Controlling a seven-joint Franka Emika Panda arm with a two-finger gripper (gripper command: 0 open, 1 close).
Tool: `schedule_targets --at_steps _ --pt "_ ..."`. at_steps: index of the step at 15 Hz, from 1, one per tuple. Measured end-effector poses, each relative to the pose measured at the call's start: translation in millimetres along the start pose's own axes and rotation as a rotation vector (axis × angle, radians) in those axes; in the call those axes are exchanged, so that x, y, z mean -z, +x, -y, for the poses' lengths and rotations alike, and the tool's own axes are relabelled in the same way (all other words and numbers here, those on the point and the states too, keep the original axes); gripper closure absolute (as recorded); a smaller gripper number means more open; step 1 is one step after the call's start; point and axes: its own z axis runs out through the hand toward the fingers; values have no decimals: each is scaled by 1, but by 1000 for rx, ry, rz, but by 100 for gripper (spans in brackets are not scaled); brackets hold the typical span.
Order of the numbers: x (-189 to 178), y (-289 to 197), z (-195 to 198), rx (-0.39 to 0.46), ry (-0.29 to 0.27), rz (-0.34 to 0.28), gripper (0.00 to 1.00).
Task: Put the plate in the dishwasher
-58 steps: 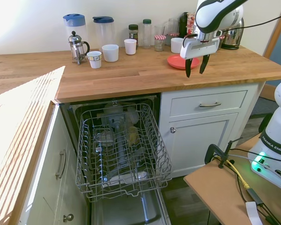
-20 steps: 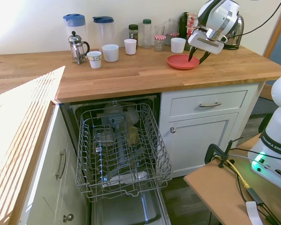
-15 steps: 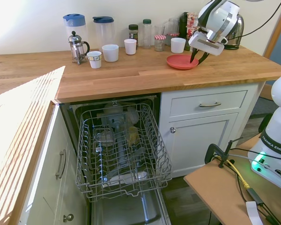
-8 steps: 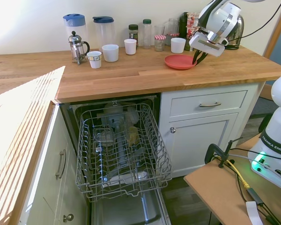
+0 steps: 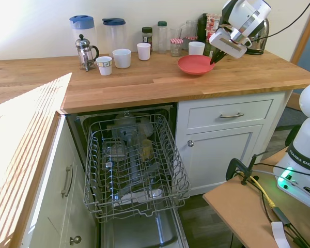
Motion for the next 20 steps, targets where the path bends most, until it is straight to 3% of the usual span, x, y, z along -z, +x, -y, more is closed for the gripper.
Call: schedule_targets --at_steps 2,5,8,11,13,16,20 --pt "16 -24 29 98 0 3 100" --pt "47 -88 103 269 -66 -42 100" --pt "54 -200 181 462 -141 -88 100" --pt "25 -344 209 651 -235 -138 100" --pt "-12 -448 184 791 -293 -173 100" --pt "-43 -578 98 1007 -320 -247 100" --pt "-60 -697 -18 1270 -213 -387 100"
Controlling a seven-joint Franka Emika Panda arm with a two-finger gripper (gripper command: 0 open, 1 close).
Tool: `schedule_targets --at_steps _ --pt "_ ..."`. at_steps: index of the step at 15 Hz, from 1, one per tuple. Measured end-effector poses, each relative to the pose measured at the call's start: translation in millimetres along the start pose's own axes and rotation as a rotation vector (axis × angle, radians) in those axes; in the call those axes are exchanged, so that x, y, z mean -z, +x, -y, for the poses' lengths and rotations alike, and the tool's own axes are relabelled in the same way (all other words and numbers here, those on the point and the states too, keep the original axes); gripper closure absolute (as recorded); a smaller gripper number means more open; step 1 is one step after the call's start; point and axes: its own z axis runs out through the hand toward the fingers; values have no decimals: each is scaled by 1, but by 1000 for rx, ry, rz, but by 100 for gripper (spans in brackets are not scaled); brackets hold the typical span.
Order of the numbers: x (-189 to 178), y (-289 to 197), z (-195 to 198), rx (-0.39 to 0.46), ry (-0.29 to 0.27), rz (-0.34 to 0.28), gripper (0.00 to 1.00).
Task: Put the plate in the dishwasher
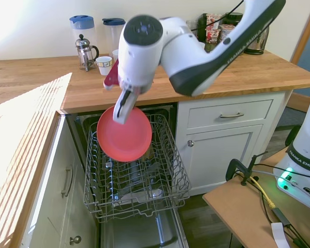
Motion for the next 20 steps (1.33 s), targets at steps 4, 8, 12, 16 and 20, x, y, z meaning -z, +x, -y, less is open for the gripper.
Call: schedule_targets --at_steps 4,8,12,16,20 --pt "-12 -54 65 142 2 -259 100" --pt "-75 -106 82 218 -54 -327 100" --pt "-91 -106 76 211 -75 -313 100" --pt "-110 -129 73 225 -93 -284 100" --pt "-107 -144 75 229 -103 -260 0"
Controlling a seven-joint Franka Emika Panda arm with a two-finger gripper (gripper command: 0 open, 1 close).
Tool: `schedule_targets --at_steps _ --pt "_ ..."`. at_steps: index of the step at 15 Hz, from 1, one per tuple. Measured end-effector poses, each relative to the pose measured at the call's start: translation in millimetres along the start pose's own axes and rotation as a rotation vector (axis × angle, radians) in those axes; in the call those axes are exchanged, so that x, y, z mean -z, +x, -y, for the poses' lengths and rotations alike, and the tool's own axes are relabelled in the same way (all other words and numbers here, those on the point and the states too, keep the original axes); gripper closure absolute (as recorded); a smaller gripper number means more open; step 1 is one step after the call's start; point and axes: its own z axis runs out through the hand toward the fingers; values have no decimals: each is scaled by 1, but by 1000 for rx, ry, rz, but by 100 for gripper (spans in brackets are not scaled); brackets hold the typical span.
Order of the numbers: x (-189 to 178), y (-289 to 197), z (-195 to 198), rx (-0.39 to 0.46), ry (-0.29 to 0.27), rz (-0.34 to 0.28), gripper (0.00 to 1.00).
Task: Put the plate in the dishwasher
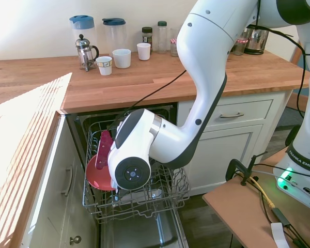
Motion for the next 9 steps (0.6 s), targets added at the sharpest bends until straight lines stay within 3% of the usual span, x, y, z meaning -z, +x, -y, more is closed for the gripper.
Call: schedule_targets --at_steps 2,5,9 --pt "7 -7 1 -15 -19 47 0" --pt "2 -35 5 -14 -43 213 0" --pt "4 -9 7 -37 -26 411 0"
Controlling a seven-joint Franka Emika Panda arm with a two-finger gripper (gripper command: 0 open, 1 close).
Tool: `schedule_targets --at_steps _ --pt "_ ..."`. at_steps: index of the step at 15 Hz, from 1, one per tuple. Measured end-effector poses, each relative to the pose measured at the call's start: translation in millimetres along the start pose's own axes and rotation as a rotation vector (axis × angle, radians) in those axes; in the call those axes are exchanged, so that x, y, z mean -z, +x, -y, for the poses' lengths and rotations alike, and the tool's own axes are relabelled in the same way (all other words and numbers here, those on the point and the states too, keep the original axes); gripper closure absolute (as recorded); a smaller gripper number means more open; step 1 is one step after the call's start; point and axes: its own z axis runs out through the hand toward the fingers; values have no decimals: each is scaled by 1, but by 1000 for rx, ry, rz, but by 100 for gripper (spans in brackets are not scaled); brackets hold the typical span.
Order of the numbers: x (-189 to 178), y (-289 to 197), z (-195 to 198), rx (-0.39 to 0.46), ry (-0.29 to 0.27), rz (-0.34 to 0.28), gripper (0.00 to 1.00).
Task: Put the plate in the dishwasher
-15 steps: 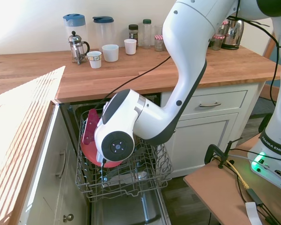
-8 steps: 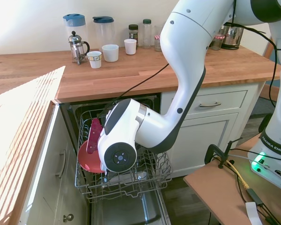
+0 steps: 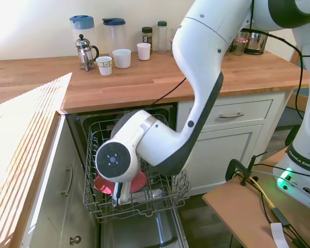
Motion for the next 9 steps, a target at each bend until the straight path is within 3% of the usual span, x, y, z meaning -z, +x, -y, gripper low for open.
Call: schedule_targets --at_steps 3,6,9 --pt "22 42 -8 -15 44 181 0" --pt "50 100 -35 -74 101 256 0" --pt "73 160 -85 -141 156 315 0"
